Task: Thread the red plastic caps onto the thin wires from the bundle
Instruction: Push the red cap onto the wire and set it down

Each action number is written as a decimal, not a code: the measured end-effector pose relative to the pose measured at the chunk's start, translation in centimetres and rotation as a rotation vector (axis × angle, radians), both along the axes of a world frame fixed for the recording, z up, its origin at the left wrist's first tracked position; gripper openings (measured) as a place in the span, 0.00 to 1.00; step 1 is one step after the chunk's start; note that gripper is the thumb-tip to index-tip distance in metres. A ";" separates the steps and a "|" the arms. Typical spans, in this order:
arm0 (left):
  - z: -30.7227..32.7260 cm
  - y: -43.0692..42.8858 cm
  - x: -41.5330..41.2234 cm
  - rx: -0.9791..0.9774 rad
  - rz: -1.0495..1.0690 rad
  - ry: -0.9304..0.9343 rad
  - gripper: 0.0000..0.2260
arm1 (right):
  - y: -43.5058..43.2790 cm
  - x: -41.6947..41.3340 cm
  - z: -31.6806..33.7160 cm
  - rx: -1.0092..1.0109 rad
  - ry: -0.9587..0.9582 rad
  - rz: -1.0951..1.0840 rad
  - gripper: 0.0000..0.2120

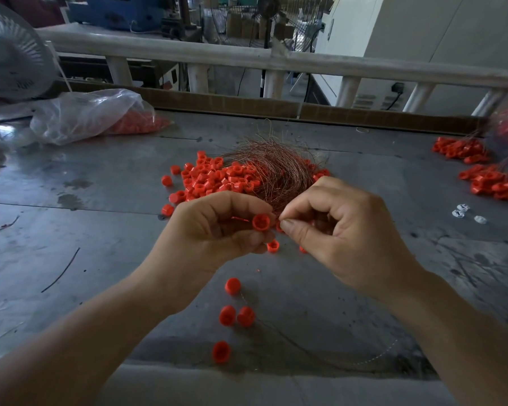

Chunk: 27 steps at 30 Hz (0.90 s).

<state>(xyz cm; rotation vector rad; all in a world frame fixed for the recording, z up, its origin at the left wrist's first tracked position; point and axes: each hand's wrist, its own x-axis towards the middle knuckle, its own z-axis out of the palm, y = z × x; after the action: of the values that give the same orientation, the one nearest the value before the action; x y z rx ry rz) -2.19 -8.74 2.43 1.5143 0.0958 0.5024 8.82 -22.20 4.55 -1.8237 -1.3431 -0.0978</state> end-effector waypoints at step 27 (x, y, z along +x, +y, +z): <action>0.4 0.2 -0.2 -0.261 -0.092 -0.008 0.10 | -0.1 0.2 0.8 -0.084 0.222 0.000 0.11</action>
<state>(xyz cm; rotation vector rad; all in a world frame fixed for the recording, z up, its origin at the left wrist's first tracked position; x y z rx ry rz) -2.37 -8.52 2.88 1.2557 0.0821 0.4052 8.98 -22.31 5.36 -1.8446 -1.2060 0.1586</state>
